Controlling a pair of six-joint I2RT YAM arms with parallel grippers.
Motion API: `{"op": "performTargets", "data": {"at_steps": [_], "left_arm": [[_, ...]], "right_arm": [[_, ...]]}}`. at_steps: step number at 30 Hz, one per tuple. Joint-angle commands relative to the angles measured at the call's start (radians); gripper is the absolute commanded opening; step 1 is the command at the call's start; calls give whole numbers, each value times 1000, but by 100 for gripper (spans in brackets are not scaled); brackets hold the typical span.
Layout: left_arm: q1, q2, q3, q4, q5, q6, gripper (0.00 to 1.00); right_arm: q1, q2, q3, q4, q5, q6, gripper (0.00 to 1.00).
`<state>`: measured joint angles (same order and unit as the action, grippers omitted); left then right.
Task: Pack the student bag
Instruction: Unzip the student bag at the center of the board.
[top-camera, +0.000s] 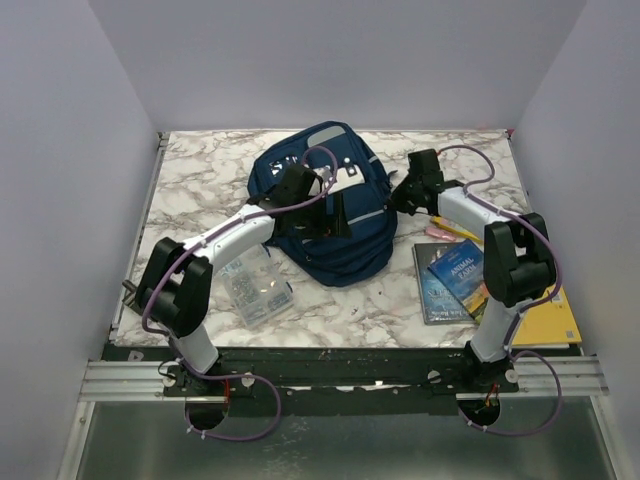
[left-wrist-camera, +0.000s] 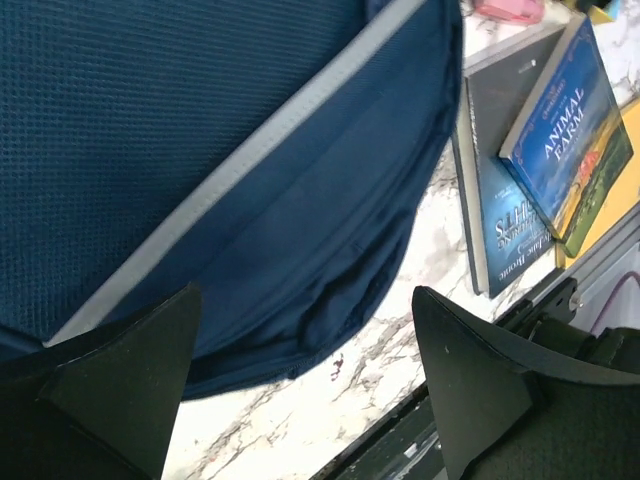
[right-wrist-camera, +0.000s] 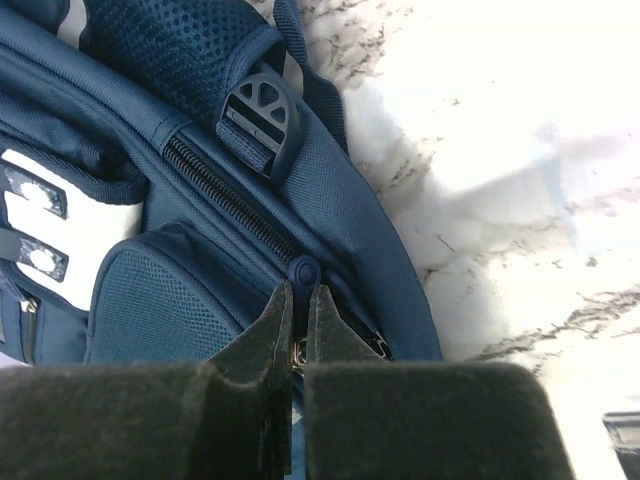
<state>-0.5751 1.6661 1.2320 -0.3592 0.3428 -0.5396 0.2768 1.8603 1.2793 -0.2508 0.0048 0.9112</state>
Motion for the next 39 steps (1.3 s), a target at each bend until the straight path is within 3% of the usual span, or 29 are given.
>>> {"op": "performTargets", "data": {"at_steps": [1, 11, 14, 19, 26, 32, 39], "left_arm": [[34, 79, -4, 57, 72, -99, 87], [80, 180, -46, 125, 91, -182, 85], [80, 190, -46, 127, 85, -175, 85], [80, 197, -42, 128, 96, -175, 85], [80, 206, -44, 145, 131, -193, 85], [80, 134, -45, 136, 81, -158, 88], [74, -24, -28, 84, -79, -37, 97]], "right_arm": [[4, -60, -58, -1, 14, -69, 1], [15, -131, -106, -70, 34, -326, 0], [16, -166, -170, -66, -27, -401, 1], [35, -244, -339, 6, -174, -368, 1], [58, -352, -430, 13, -200, -343, 1], [57, -323, -325, 23, -178, -318, 1], [55, -135, -105, -34, -150, -351, 1]]}}
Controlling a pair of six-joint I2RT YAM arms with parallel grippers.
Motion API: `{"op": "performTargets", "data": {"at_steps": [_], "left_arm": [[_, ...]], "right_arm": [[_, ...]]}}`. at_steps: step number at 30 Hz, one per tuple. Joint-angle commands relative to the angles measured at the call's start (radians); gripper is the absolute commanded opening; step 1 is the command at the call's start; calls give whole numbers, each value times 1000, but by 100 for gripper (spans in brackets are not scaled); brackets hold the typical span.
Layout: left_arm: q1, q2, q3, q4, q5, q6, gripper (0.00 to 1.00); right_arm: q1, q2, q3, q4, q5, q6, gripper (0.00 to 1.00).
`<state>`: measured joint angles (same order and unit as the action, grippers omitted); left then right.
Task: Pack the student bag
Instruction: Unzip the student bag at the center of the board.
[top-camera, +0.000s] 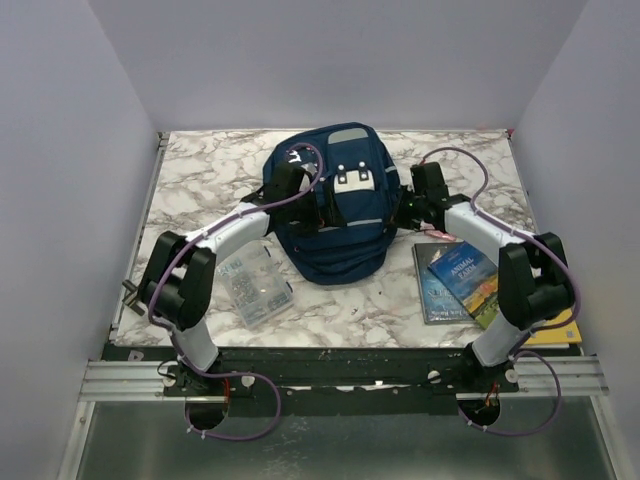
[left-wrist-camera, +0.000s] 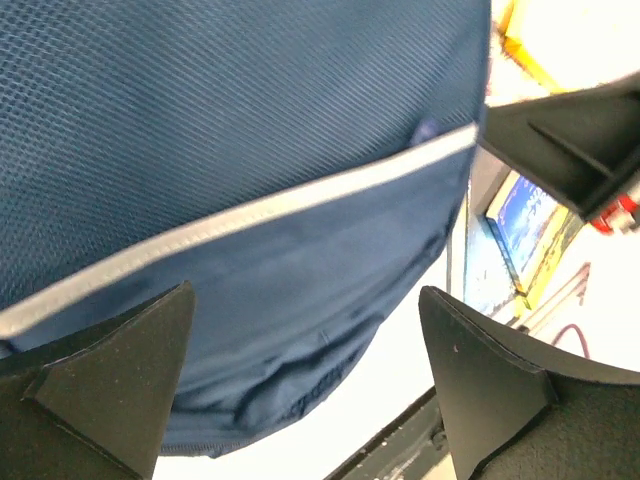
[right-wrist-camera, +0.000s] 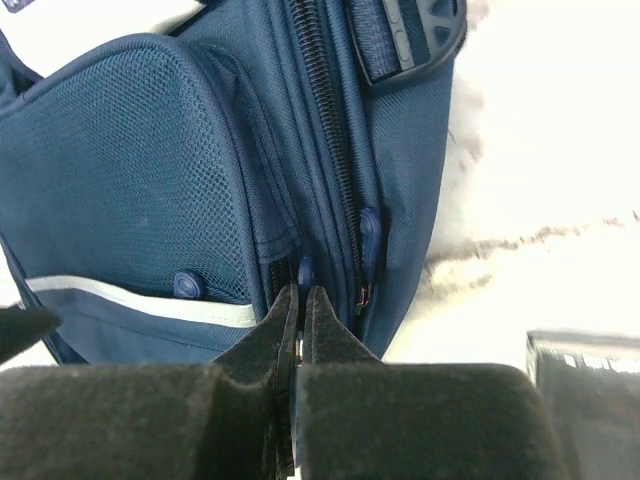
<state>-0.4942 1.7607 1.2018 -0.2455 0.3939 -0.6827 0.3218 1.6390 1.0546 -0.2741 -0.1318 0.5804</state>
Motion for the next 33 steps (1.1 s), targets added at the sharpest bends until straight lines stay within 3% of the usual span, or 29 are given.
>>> {"op": "performTargets", "data": {"at_steps": [1, 4, 8, 10, 15, 28, 33], "left_arm": [[-20, -137, 6, -32, -144, 137, 98], [-92, -158, 22, -31, -174, 275, 98], [-204, -131, 36, -30, -337, 435, 97], [-237, -98, 58, -33, -407, 475, 90], [-315, -4, 131, -41, -528, 564, 84], [-329, 247, 341, -181, -578, 422, 60], [-312, 319, 445, -242, -541, 308, 32]], "right_arm": [[9, 110, 145, -28, -1, -25, 1], [10, 129, 174, -42, 10, -29, 1], [10, 117, 148, -9, -39, -16, 1], [9, 112, 131, 10, -62, -3, 1], [10, 103, 117, 21, -98, 21, 1], [4, 25, 82, 21, -73, 64, 1], [7, -9, 14, 64, -88, 121, 1]]}}
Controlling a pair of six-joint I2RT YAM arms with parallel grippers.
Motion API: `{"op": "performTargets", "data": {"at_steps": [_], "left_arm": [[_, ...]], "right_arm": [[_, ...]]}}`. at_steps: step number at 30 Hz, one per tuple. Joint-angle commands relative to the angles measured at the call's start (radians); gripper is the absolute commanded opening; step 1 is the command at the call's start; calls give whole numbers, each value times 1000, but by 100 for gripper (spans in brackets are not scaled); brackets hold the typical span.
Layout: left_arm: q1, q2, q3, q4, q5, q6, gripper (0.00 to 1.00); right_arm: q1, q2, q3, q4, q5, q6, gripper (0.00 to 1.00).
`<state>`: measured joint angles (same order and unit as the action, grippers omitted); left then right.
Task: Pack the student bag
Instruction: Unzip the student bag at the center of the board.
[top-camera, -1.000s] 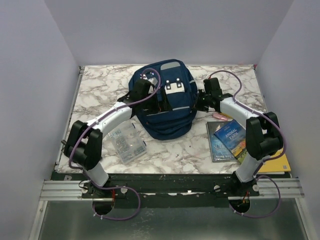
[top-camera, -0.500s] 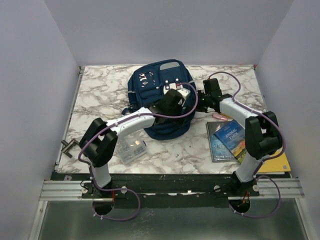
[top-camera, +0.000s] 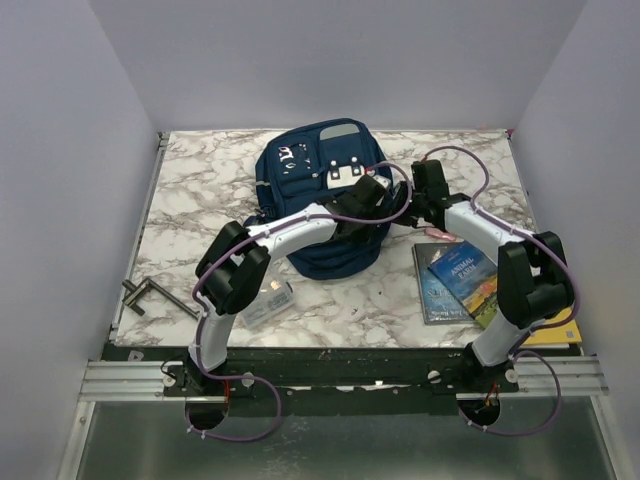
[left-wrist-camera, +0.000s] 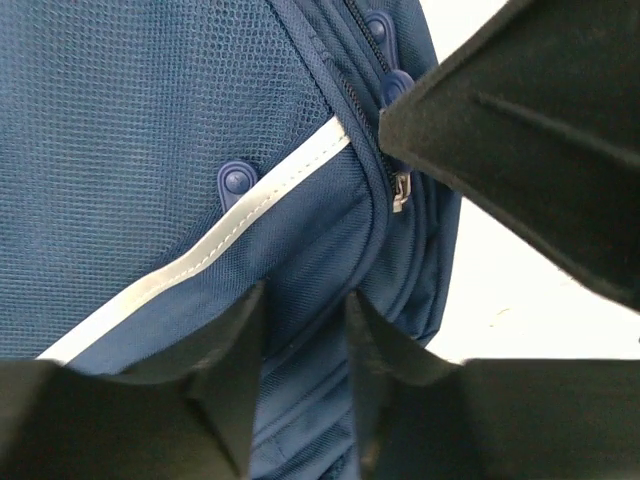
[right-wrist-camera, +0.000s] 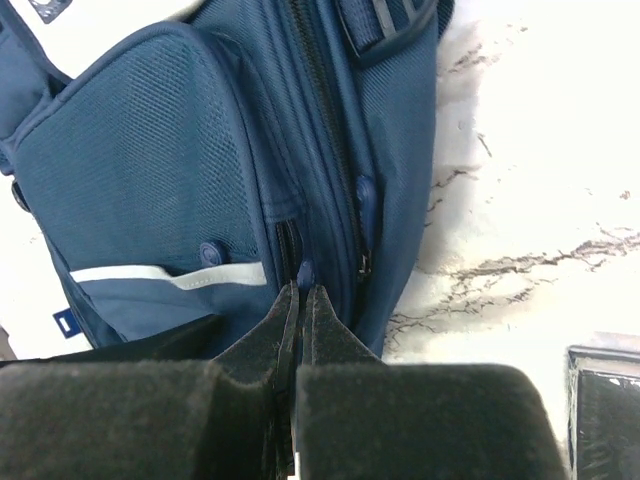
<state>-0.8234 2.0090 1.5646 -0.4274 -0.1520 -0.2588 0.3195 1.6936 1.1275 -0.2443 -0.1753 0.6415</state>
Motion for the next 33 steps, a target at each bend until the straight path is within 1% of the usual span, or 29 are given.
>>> {"op": "performTargets", "data": {"at_steps": [1, 2, 5, 6, 8, 10, 11, 13, 14, 15, 16, 18, 19, 21, 22, 25, 26, 28, 29, 31, 33], "left_arm": [[22, 81, 100, -66, 23, -133, 27], [26, 86, 116, -66, 44, -145, 20], [36, 89, 144, -66, 78, -181, 6], [42, 90, 152, -66, 96, -192, 1], [54, 93, 168, -65, 130, -211, 0], [62, 93, 179, -65, 150, -226, 0], [63, 91, 182, -65, 177, -227, 0], [64, 84, 181, -58, 217, -219, 0], [64, 76, 175, -55, 235, -212, 0], [64, 67, 166, -52, 249, -203, 0], [64, 51, 154, -47, 262, -194, 0], [65, 20, 117, -31, 299, -172, 0], [67, 4, 98, -21, 321, -156, 0], [70, -24, 72, -17, 349, -128, 0], [73, -37, 60, -17, 354, -115, 0], [98, -83, 22, -17, 385, -95, 0], [110, -92, 16, -17, 402, -91, 0], [132, -104, 8, -17, 454, -92, 0], [142, -107, 7, -17, 471, -92, 0], [155, -111, 7, -17, 497, -101, 0], [160, -112, 14, -17, 524, -102, 0]], "right_arm": [[12, -75, -86, 49, -51, 66, 0], [12, -88, -107, 59, -47, 76, 1], [13, -143, -186, 65, -9, 111, 1], [13, -171, -232, 90, -13, 130, 1], [13, -216, -333, 182, -66, 194, 1], [39, -235, -406, 274, -100, 257, 1], [57, -233, -420, 307, -120, 266, 1], [66, -223, -421, 300, -147, 250, 1], [64, -223, -410, 291, -144, 220, 1], [63, -222, -371, 252, -124, 151, 0], [64, -219, -324, 156, -80, 53, 1], [63, -214, -225, 21, 22, -84, 1], [63, -224, -192, -8, 68, -133, 1], [62, -270, -173, -6, 132, -222, 1], [62, -301, -172, 13, 146, -270, 2], [63, -369, -196, 100, 164, -418, 12], [62, -393, -228, 151, 143, -484, 12], [62, -422, -288, 248, 52, -598, 12], [62, -434, -321, 310, 6, -687, 12], [62, -459, -385, 397, -31, -838, 1], [62, -479, -446, 514, 16, -856, 1]]}}
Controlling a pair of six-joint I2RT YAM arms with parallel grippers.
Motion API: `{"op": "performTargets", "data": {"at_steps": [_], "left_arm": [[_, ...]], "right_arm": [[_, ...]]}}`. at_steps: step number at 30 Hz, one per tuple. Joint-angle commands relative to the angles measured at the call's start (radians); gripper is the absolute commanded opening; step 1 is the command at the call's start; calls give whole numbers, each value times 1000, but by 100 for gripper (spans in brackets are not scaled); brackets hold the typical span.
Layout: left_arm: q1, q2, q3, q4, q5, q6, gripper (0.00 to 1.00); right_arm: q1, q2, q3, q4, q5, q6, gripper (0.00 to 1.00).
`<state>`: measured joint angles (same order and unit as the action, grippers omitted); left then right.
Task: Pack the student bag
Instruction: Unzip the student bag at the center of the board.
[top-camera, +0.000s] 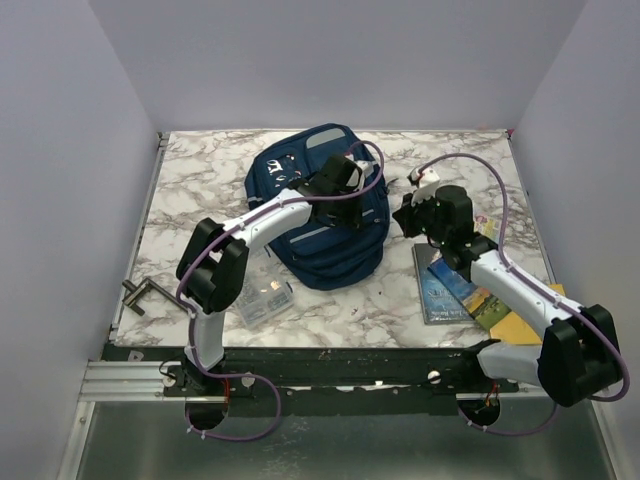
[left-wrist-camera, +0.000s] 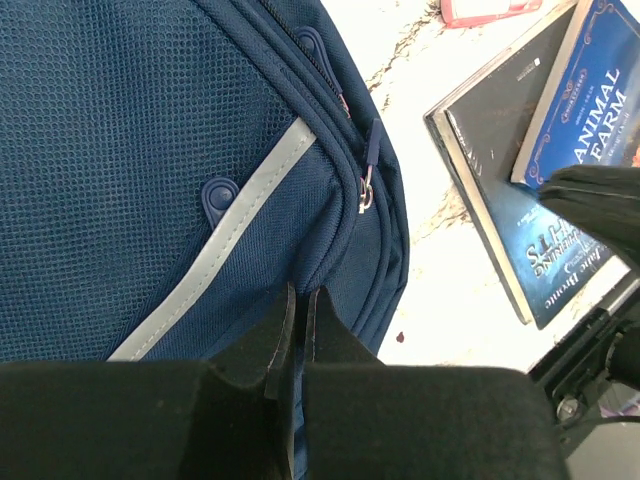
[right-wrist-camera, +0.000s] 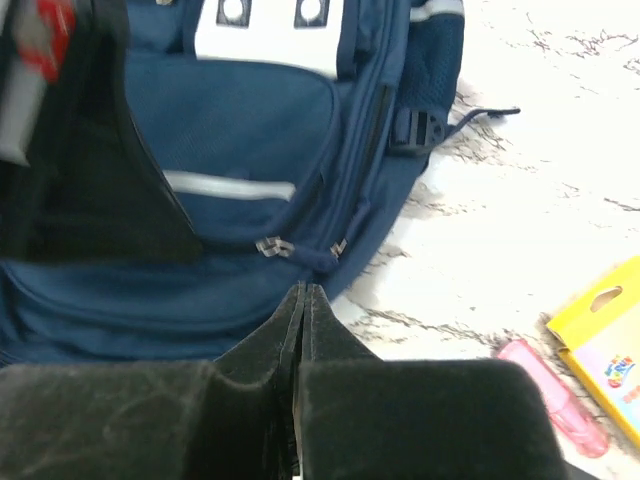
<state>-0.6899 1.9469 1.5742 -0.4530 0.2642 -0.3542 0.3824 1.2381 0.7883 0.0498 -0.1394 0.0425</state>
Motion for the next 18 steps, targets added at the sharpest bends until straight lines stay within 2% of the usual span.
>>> {"op": "performTargets", "data": {"at_steps": [1, 3, 4, 5, 9, 11, 13, 16, 18], "left_arm": [[27, -48, 8, 10, 123, -6, 0], [26, -46, 15, 11, 142, -9, 0], [26, -44, 20, 11, 152, -11, 0], [26, -41, 24, 11, 157, -11, 0], [27, -38, 27, 8, 158, 1, 0], [26, -40, 32, 1, 155, 9, 0], [27, -42, 38, -2, 161, 10, 0], [28, -39, 54, -7, 191, 5, 0], [28, -41, 57, -7, 202, -2, 0]], "right_arm": [[-2, -26, -128, 275, 4, -258, 4], [-5, -29, -168, 364, -38, -322, 28], [-6, -18, -167, 369, -62, -345, 42], [-15, 3, -158, 354, -109, -355, 51], [-81, 93, -79, 235, -367, -387, 75], [-125, 137, -33, 165, -484, -419, 75], [-142, 183, 23, 70, -548, -488, 68], [-159, 248, 108, -82, -639, -586, 63], [-179, 275, 130, -106, -705, -611, 62]]}}
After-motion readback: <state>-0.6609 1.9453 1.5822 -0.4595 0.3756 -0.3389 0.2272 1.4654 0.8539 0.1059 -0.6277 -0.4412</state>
